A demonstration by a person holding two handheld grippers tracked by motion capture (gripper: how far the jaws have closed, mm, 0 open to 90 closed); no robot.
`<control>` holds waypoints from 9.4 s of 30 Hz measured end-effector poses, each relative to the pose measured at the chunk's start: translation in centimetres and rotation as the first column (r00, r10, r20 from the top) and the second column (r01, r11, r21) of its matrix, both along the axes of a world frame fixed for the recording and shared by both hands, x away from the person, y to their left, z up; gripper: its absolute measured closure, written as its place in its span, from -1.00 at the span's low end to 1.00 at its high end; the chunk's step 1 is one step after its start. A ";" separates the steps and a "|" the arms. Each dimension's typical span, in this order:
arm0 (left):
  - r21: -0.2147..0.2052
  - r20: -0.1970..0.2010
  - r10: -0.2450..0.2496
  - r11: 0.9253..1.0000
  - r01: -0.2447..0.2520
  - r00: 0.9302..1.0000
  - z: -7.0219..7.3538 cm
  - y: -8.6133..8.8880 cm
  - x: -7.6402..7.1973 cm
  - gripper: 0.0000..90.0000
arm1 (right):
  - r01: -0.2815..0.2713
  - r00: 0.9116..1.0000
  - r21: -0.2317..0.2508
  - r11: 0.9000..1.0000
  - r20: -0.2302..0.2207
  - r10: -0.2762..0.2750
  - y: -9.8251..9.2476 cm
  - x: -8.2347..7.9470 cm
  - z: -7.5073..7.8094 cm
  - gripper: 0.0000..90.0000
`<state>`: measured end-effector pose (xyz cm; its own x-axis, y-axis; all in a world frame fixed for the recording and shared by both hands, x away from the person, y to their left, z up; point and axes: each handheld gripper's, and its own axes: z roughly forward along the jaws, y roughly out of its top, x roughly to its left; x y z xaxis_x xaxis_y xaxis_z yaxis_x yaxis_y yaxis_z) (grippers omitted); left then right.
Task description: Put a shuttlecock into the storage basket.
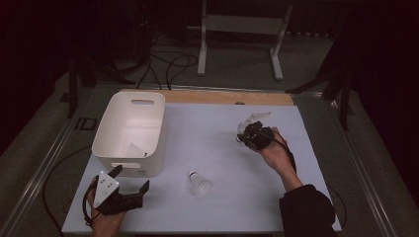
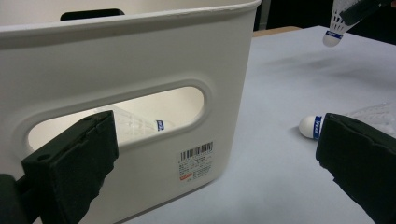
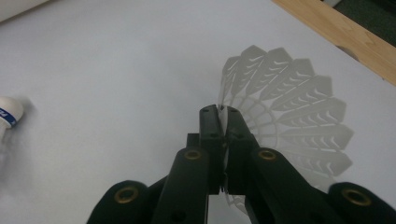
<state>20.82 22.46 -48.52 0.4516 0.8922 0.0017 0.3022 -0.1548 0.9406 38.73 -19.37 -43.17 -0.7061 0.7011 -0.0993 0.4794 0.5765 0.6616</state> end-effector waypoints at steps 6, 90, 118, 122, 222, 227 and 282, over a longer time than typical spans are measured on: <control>0.002 0.000 -0.001 1.000 0.001 1.000 0.0 0.0 0.0 -1.00 | -0.016 1.000 0.006 1.000 0.005 0.016 0.7 -0.3 0.2 0.97; 0.000 0.001 -0.003 1.000 0.003 1.000 0.0 0.0 0.0 -1.00 | -0.137 0.982 0.061 0.989 0.142 0.127 11.3 1.1 7.9 0.97; 0.001 0.002 -0.007 1.000 0.007 1.000 0.0 -0.1 -0.1 -1.00 | -0.162 0.976 0.101 0.982 0.163 0.145 13.9 1.6 9.7 0.97; 0.001 0.002 -0.008 1.000 0.008 1.000 0.0 -0.1 -0.1 -1.00 | -0.168 0.975 0.110 0.980 0.163 0.149 14.1 1.7 9.8 0.97; -0.011 0.008 -0.002 1.000 0.002 1.000 0.1 0.1 -0.1 -1.00 | -0.251 0.960 0.209 0.945 0.177 0.216 19.8 1.1 12.8 0.97; -0.013 0.008 -0.002 1.000 0.002 1.000 0.1 0.0 -0.1 -1.00 | -0.255 0.959 0.210 0.944 0.177 0.220 20.0 1.0 12.8 0.97; -0.011 0.009 -0.002 1.000 0.002 1.000 0.1 0.1 -0.2 -1.00 | -0.332 0.938 0.215 0.918 0.176 0.298 22.9 -0.6 12.6 0.97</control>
